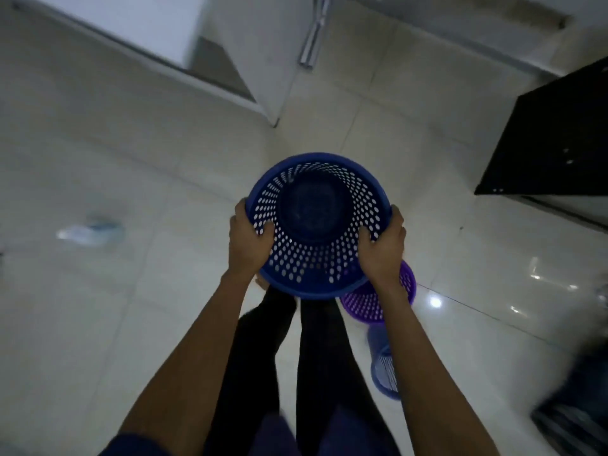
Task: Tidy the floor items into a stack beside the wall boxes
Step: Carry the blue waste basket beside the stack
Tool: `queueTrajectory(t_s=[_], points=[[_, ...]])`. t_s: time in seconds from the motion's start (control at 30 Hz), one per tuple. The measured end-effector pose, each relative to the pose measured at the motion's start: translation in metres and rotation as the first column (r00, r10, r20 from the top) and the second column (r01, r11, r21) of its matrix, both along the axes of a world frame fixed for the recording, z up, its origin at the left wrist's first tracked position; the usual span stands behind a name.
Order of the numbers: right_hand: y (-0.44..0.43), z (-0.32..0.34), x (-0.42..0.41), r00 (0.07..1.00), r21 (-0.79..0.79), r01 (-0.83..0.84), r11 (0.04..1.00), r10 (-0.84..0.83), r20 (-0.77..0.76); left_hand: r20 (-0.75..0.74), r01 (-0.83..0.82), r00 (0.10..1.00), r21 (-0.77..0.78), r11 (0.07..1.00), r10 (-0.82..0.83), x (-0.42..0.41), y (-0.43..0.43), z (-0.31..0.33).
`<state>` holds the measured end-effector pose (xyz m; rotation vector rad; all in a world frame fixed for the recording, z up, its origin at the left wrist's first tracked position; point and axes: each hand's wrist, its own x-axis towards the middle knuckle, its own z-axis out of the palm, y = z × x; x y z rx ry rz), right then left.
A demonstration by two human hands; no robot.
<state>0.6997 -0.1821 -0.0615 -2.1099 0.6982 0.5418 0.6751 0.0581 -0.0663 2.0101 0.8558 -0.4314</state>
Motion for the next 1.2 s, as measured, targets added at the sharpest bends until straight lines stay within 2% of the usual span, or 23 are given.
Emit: queueTrajectory(t_s=[0.13, 0.27, 0.37, 0.47, 0.67, 0.8, 1.0, 1.07, 1.2], points=[[0.045, 0.107, -0.041, 0.971, 0.059, -0.220, 0.974, 0.213, 0.111, 0.045, -0.215, 0.976, 0.086, 0.973, 0.212, -0.074, 0.039, 0.104], [0.098, 0.170, -0.088, 0.885, -0.029, -0.416, 0.909, 0.412, 0.218, 0.138, -0.407, 0.911, 0.152, 0.901, 0.388, -0.153, 0.072, 0.168], [0.152, 0.206, -0.131, 0.743, -0.071, -0.598, 0.798, 0.585, 0.324, 0.243, -0.565, 0.820, 0.200, 0.801, 0.518, -0.229, 0.109, 0.208], [0.209, 0.233, -0.175, 0.615, -0.068, -0.718, 0.693, 0.676, 0.407, 0.342, -0.693, 0.715, 0.235, 0.681, 0.610, -0.311, 0.144, 0.237], [0.332, 0.271, -0.275, 0.359, -0.100, -0.857, 0.505, 0.726, 0.587, 0.549, -0.847, 0.520, 0.232, 0.479, 0.654, -0.481, 0.209, 0.280], [0.420, 0.294, -0.338, 0.168, -0.157, -0.929, 0.336, 0.758, 0.630, 0.577, -0.929, 0.369, 0.202, 0.310, 0.728, -0.563, 0.257, 0.295], [0.569, 0.304, -0.424, -0.044, -0.194, -0.975, 0.113, 0.752, 0.658, 0.603, -0.984, 0.141, 0.171, 0.046, 0.785, -0.662, 0.334, 0.295], [0.623, 0.298, -0.459, -0.110, -0.181, -0.983, 0.017, 0.738, 0.666, 0.610, -0.983, 0.070, 0.178, -0.051, 0.789, -0.696, 0.361, 0.291], [0.725, 0.294, -0.542, -0.270, -0.146, -0.961, -0.233, 0.705, 0.655, 0.598, -0.952, -0.101, 0.175, -0.253, 0.795, -0.763, 0.402, 0.290]])
